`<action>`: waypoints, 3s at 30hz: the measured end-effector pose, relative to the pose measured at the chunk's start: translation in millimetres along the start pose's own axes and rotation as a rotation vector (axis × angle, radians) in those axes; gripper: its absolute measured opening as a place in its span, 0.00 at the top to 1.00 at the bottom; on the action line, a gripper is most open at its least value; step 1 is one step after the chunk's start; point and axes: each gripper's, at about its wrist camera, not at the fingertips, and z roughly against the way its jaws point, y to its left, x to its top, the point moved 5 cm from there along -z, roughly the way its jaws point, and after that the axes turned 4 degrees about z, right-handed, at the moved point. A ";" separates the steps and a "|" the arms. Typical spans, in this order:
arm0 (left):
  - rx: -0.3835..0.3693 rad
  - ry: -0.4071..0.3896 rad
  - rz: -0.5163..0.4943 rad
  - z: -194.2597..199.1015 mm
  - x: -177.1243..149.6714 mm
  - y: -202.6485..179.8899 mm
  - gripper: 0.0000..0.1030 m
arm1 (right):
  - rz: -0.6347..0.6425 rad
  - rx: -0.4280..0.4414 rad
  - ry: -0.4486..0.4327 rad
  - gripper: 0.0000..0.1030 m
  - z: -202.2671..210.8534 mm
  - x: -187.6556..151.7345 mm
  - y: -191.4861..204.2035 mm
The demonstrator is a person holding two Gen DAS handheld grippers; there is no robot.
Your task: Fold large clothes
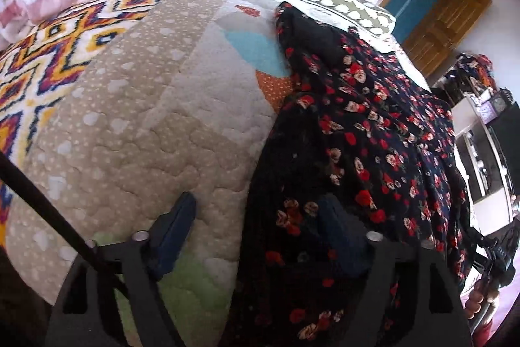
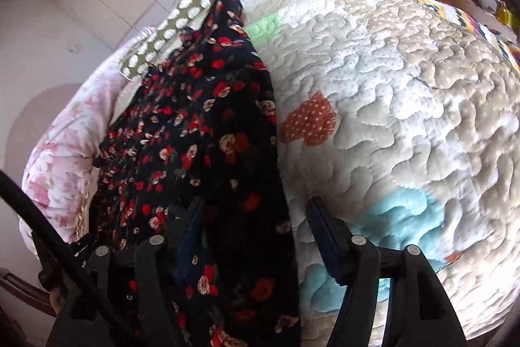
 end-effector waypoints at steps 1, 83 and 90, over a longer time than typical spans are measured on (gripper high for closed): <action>-0.003 -0.001 -0.018 -1.9 -1.8 -2.2 0.15 | -0.012 0.030 0.001 0.23 -0.7 -2.2 0.2; -0.137 -0.003 0.110 -1.4 180.4 -85.1 0.91 | 0.066 0.284 -0.106 0.90 36.1 169.1 75.5; -0.079 0.073 0.280 -88.8 233.8 -72.4 0.89 | 0.000 0.066 -0.031 0.87 -71.6 248.7 50.3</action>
